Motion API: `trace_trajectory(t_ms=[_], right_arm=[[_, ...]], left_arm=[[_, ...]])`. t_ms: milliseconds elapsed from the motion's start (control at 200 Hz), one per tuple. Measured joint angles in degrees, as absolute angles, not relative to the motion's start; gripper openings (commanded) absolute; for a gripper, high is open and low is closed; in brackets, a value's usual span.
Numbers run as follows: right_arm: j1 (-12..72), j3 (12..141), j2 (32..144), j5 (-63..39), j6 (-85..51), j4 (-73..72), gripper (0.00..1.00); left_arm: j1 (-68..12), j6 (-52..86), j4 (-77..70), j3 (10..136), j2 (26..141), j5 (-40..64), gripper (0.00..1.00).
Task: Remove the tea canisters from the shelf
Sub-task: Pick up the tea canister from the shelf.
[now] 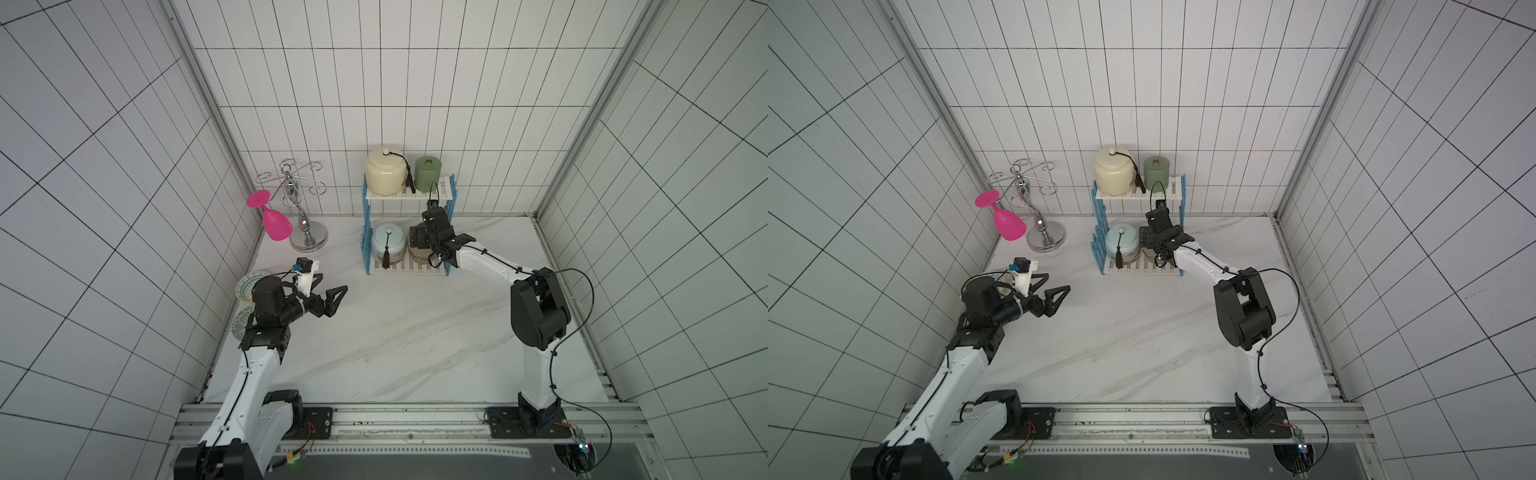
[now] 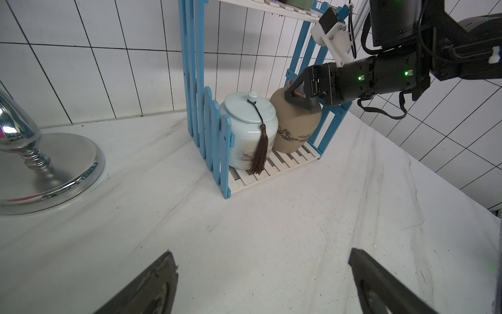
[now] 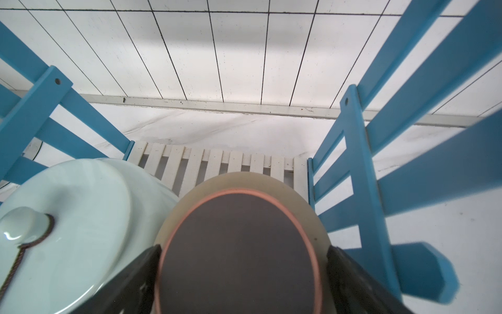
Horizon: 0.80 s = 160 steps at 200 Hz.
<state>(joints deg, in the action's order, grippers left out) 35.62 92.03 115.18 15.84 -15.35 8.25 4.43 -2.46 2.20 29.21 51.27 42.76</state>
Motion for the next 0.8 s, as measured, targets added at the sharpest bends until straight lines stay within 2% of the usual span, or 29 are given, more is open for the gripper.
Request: trace_trajectory(t_ms=[340, 800], right_arm=[[35.6, 92.0, 115.2, 15.7, -14.8, 7.5, 0.63], [35.8, 92.1, 114.0, 15.2, -14.9, 9.9, 0.57]], left_arm=[[4.4, -2.5, 2.2, 29.2, 51.3, 42.8, 0.99], [4.4, -2.5, 2.2, 29.1, 51.3, 42.9, 0.99]])
